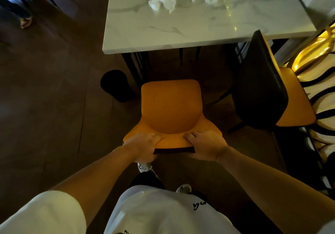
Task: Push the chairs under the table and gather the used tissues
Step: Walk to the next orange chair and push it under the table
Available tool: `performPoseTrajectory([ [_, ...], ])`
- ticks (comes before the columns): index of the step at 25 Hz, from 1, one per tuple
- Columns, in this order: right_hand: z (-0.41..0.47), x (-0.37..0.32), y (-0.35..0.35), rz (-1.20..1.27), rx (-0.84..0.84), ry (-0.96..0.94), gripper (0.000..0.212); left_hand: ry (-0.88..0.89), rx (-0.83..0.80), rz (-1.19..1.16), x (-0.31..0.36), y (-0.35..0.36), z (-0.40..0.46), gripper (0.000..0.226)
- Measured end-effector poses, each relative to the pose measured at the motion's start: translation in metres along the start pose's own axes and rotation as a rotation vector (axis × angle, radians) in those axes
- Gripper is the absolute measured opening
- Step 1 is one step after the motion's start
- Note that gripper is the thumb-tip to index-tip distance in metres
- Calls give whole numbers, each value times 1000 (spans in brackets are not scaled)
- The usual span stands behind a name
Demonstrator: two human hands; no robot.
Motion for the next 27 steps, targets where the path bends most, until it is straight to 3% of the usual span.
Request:
performPoseTrajectory([
  [11, 58, 33, -21, -14, 32, -39, 72, -53, 39, 98, -40, -46, 38, 78],
  [21, 90, 60, -27, -89, 272, -100, 67, -47, 65, 148, -58, -73, 65, 73],
  [27, 113, 75, -39, -94, 329, -97, 65, -41, 101, 209, -70, -92, 84, 75],
])
Point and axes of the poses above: each hand's wrist, its own z-axis towards the middle knuckle, its own y-axis out of the palm, x = y × z, the point moved 3 cm from there along z, towards the middle knuckle, and after that the axes turned 6 degrees about y, right-handed, at the moved point
